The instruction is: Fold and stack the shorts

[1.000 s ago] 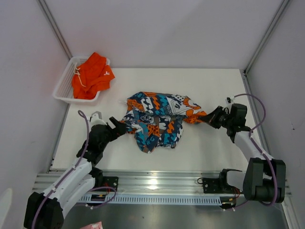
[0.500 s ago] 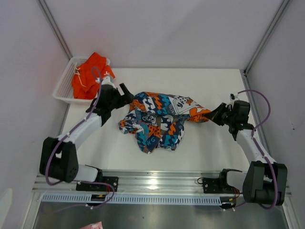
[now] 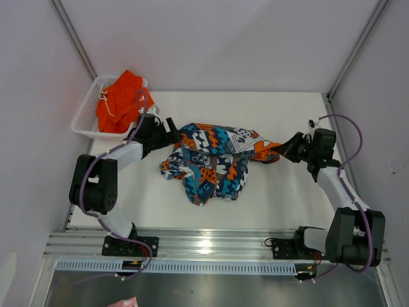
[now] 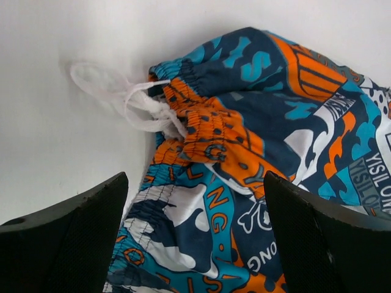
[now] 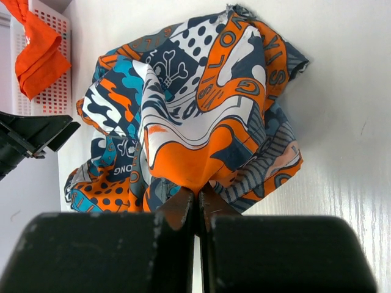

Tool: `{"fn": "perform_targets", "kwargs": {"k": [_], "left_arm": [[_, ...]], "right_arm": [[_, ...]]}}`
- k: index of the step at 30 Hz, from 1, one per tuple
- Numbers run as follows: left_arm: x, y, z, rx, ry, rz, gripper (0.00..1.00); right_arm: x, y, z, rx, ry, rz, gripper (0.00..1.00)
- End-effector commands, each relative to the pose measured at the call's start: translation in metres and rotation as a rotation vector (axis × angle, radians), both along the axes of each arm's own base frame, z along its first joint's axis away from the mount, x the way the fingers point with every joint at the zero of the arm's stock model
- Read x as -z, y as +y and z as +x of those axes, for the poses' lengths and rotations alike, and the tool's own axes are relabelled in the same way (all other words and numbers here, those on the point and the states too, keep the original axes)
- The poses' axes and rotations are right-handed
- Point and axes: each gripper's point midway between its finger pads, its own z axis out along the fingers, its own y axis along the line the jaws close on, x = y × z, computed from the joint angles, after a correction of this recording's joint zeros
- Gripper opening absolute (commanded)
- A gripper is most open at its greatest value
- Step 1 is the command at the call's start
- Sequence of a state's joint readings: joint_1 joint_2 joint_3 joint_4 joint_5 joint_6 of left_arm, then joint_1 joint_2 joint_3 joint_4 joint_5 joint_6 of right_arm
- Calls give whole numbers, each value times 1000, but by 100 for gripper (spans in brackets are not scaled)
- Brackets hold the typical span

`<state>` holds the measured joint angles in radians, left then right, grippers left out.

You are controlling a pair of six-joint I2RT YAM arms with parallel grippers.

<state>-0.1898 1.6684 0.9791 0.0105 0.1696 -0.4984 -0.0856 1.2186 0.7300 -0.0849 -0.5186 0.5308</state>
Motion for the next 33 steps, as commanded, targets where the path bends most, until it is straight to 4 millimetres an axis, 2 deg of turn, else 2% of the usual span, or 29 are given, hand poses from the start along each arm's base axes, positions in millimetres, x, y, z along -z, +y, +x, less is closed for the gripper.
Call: {"fn": "perform_targets", "kwargs": {"k": [1, 9, 14, 18, 21, 28, 29, 33], "left_arm": [[-4, -9, 2, 50, -50, -76, 92], [1, -19, 21, 103, -68, -118, 82], [7, -16, 29, 83, -70, -98, 86], [10, -16, 33, 80, -79, -99, 86], [9, -19, 36, 88, -87, -122, 80], [2, -26, 45, 77, -98, -191, 59], [6, -27, 46, 78, -92, -191, 57], [1, -29, 55, 81, -112, -203, 57]], "right_arm": [[-19, -1, 13, -9, -63, 4, 0], [-17, 0, 13, -11, -62, 10, 0], [-15, 0, 14, -12, -57, 11, 0], [-13, 1, 15, -19, -53, 15, 0], [-11, 2, 16, -20, -48, 17, 0], [-11, 2, 16, -22, -48, 19, 0], [-10, 2, 16, -23, -47, 18, 0], [-10, 2, 15, -22, -43, 19, 0]]}}
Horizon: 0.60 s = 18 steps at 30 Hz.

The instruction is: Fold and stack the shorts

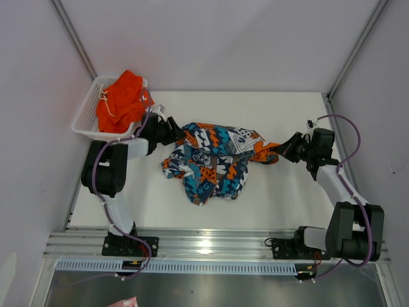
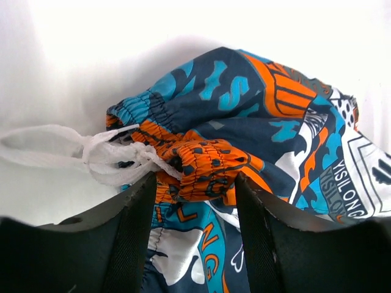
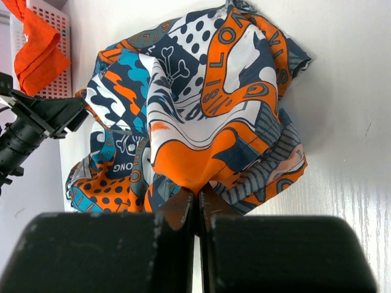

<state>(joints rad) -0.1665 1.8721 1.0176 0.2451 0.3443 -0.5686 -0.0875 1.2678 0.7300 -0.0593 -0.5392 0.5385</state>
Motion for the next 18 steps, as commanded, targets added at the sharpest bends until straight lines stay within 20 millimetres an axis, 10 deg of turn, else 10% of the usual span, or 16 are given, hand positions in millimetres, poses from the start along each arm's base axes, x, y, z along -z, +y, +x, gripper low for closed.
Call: {"fn": "perform_targets", "kwargs": {"k": [1, 11, 18], "left_arm": [[-28, -3, 25, -1, -101, -42, 57], [-45, -6, 31, 36, -195, -43, 12], [-48, 3, 19, -13, -113, -14, 3]], "right_arm": [[-18, 0, 12, -12, -67, 0, 0], [-16, 1, 13, -17, -60, 10, 0], [-19, 1, 16, -7, -62, 15, 0]]}}
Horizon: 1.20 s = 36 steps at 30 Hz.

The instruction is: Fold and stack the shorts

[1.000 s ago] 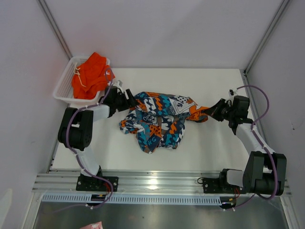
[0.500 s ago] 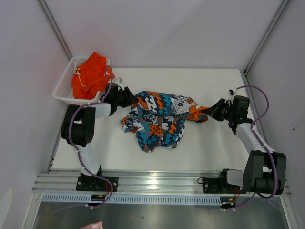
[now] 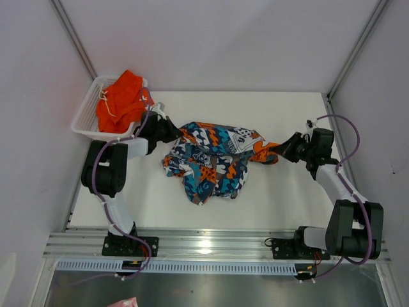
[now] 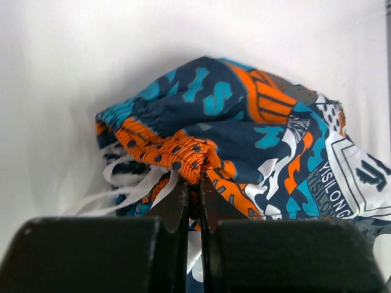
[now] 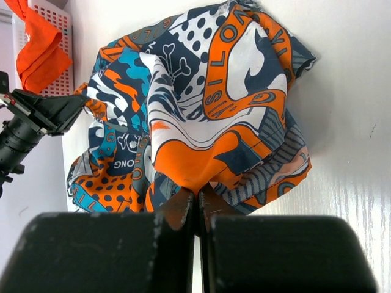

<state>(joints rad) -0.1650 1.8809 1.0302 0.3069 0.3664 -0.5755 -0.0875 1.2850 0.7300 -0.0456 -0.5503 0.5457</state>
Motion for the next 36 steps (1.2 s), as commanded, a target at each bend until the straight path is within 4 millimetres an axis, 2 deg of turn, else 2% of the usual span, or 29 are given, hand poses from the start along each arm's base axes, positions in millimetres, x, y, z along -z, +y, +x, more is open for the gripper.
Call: {"fn": "perform_targets", "kwargs": {"k": [1, 3, 4, 5, 6, 7, 8, 9, 10, 11, 12, 13, 14, 15, 16, 17, 18, 19, 20, 21, 22, 24, 25, 27, 28, 30, 32, 33, 36], "left_arm": [[-39, 10, 6, -34, -48, 18, 0], [-55, 13, 2, -51, -51, 25, 0], [-74, 14, 3, -57, -75, 23, 0], [-74, 17, -2, -64, -43, 37, 0], [-90, 20, 4, -85, -64, 47, 0], [-113, 21, 11, -95, -99, 49, 0], [-117, 25, 5, -103, -65, 61, 0], [-166, 30, 21, -125, -155, 47, 0], [-183, 34, 23, -130, -167, 42, 0], [-188, 43, 20, -143, -124, 44, 0], [-233, 47, 26, -145, -191, 23, 0], [-267, 53, 22, -156, -206, 17, 0], [-289, 58, 16, -169, -227, 4, 0], [-334, 66, 9, -185, -307, -10, 0], [-363, 70, -5, -194, -339, -15, 0], [-397, 73, -20, -201, -399, -19, 0], [-423, 75, -43, -201, -450, -22, 0], [-442, 74, -65, -185, -480, -25, 0], [-450, 73, -81, -171, -499, -21, 0], [-479, 73, -120, -163, -583, -29, 0], [-468, 70, -131, -140, -574, -30, 0], [-487, 70, -172, -127, -670, -43, 0], [-495, 73, -204, -141, -735, -46, 0], [-504, 79, -234, -169, -796, -42, 0], [-511, 84, -253, -192, -836, -34, 0], [-520, 87, -263, -203, -856, -25, 0], [-513, 83, -250, -183, -809, -17, 0], [-519, 80, -253, -162, -823, -25, 0], [-522, 77, -236, -152, -802, -42, 0]], "right_arm": [[-23, -1, 16, 0, -72, 4, 0], [-34, 0, 25, 4, -80, 15, 0], [-41, 0, 29, 3, -88, 18, 0], [-47, 0, 33, 3, -80, 25, 0], [-70, 0, 48, -7, -116, 31, 0], [-83, 1, 56, -17, -135, 33, 0], [-93, 1, 61, -23, -131, 39, 0], [-100, 2, 71, -42, -128, 53, 0], [-150, 0, 87, -55, -227, 50, 0], [-166, 1, 89, -81, -227, 68, 0], [-179, 1, 98, -96, -234, 80, 0], [-232, 1, 100, -120, -341, 77, 0], [-254, 3, 97, -147, -383, 86, 0], [-277, 9, 88, -190, -428, 111, 0], [-309, 14, 73, -219, -502, 113, 0], [-326, 19, 61, -252, -545, 120, 0], [-340, 28, 41, -317, -565, 152, 0], [-362, 35, 12, -362, -627, 151, 0], [-370, 40, -4, -400, -678, 150, 0], [-377, 45, -26, -444, -716, 150, 0], [-393, 51, -63, -466, -796, 126, 0], [-407, 56, -102, -485, -884, 73, 0], [-417, 59, -136, -490, -951, 17, 0], [-434, 61, -171, -480, -1042, -54, 0], [-436, 55, -173, -409, -1044, -91, 0], [-449, 51, -188, -344, -1070, -129, 0], [-444, 52, -184, -366, -1027, -123, 0], [-439, 52, -174, -378, -1004, -106, 0], [-436, 48, -151, -356, -982, -72, 0]]}}
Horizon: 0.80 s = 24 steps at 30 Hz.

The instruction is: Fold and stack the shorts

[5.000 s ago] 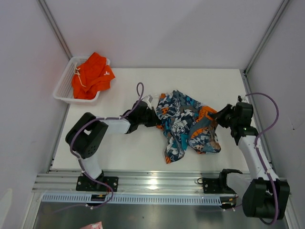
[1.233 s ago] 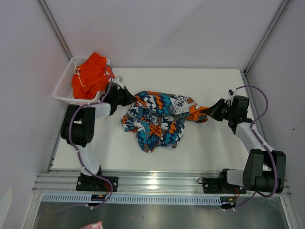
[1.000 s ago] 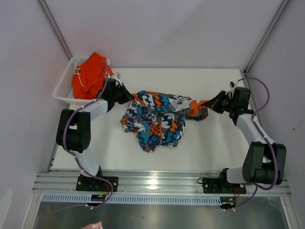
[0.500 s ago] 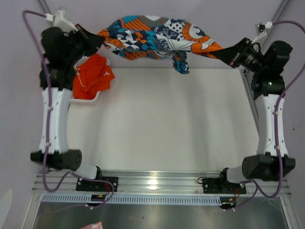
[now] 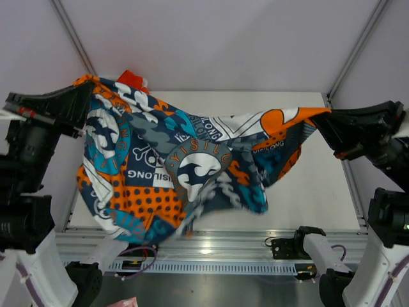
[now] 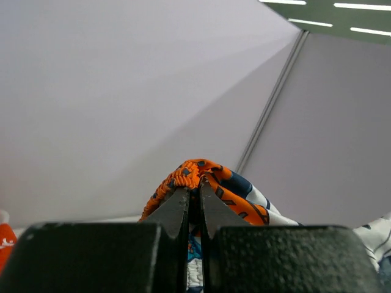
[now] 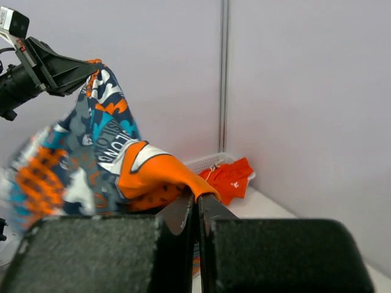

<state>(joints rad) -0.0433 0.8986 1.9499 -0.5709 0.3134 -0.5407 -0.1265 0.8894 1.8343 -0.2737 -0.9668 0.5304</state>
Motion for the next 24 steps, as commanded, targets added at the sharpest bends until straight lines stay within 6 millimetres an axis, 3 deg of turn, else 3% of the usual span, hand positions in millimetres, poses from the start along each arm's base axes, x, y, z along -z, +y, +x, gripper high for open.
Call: {"fn": "perform_targets", "kwargs": {"k": [1, 2, 3, 4, 5, 7, 9, 13, 16, 17, 19, 20, 21, 22, 23, 24], "left_arm": [[48, -6, 92, 14, 256, 17, 0], [52, -8, 111, 21, 293, 20, 0], [59, -11, 120, 35, 332, 27, 0], [53, -12, 124, 46, 324, 31, 0], [62, -15, 142, 55, 361, 33, 0], [67, -17, 156, 65, 372, 28, 0], [74, -18, 173, 73, 393, 28, 0], [76, -26, 178, 117, 375, 25, 0], [86, -26, 184, 120, 371, 17, 0], [101, -29, 190, 140, 401, 18, 0], [96, -32, 184, 157, 368, 7, 0], [108, -32, 186, 160, 387, 2, 0], [119, -32, 190, 159, 400, -4, 0], [116, -31, 179, 156, 377, -8, 0], [137, -30, 184, 147, 411, -18, 0], [171, -30, 190, 146, 483, -45, 0]], "right_arm": [[47, -16, 95, 29, 287, 63, 0], [49, -17, 104, 27, 304, 67, 0], [55, -18, 120, 23, 344, 75, 0], [57, -19, 128, 15, 355, 77, 0], [60, -20, 136, 14, 370, 83, 0], [67, -23, 160, 12, 406, 104, 0], [69, -23, 170, 3, 424, 116, 0], [79, -19, 187, -16, 449, 109, 0], [86, -21, 197, 1, 462, 106, 0], [88, -21, 200, 1, 469, 105, 0], [95, -20, 201, 1, 478, 106, 0], [95, -20, 197, 9, 465, 103, 0], [109, -21, 201, 18, 496, 106, 0], [116, -21, 202, 28, 506, 105, 0], [123, -21, 198, 34, 509, 97, 0], [158, -21, 207, 39, 590, 100, 0]]}}
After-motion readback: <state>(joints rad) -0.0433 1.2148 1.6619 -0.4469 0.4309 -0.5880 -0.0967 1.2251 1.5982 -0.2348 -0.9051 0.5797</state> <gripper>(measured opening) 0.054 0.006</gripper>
